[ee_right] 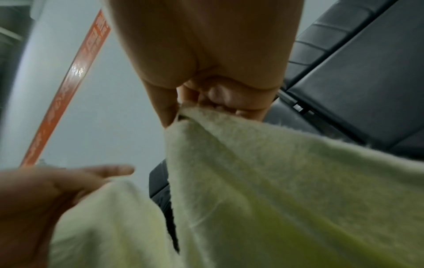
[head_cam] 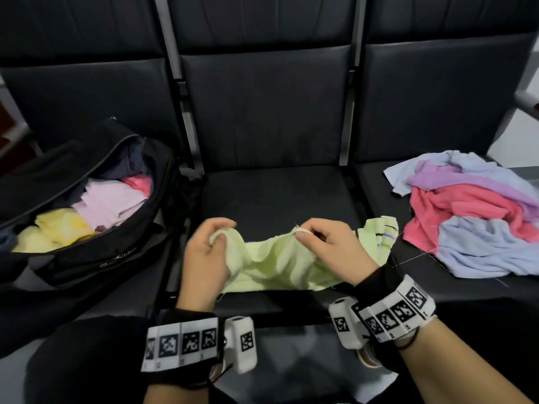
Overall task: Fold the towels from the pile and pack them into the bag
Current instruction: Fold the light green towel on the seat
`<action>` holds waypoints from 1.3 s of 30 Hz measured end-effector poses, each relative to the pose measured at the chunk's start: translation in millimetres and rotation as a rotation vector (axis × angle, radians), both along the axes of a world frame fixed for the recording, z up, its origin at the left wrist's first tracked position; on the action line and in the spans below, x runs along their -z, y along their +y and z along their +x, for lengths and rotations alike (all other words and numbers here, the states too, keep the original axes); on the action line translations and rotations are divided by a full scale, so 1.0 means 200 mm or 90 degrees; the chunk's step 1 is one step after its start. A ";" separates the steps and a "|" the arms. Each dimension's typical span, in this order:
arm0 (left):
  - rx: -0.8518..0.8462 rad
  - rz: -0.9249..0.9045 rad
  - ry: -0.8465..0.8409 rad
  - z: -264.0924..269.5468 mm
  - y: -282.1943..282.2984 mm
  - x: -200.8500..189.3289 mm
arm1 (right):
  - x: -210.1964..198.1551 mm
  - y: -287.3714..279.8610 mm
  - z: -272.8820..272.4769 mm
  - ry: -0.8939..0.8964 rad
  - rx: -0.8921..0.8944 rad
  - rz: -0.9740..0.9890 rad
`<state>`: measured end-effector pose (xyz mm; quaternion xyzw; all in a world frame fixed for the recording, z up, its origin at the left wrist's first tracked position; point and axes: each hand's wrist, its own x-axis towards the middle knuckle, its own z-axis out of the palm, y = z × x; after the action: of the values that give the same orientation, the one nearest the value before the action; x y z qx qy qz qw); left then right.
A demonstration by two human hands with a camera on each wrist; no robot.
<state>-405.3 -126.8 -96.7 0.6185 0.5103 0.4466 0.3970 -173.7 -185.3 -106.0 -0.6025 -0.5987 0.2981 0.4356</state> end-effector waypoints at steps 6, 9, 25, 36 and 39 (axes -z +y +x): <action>0.251 0.046 0.123 0.19 -0.08 -0.06 | -0.06 -0.02 -0.05 -0.024 -0.053 -0.025; 0.267 0.071 0.146 0.23 -0.10 -0.05 | -0.10 -0.04 -0.05 -0.046 -0.089 -0.011; -0.058 0.125 0.020 0.07 -0.01 -0.12 | -0.11 -0.10 0.21 -0.324 0.196 0.055; -0.237 0.125 -0.043 -0.05 0.15 -0.22 | -0.13 -0.10 0.28 -0.208 0.205 0.164; -0.258 0.146 -0.040 -0.04 0.17 -0.26 | -0.12 -0.09 0.31 -0.210 0.234 0.121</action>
<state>-413.9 -93.6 -44.5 0.5305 0.5574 0.5912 0.2417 -111.0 -204.0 -82.7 -0.6980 -0.5672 0.0543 0.4337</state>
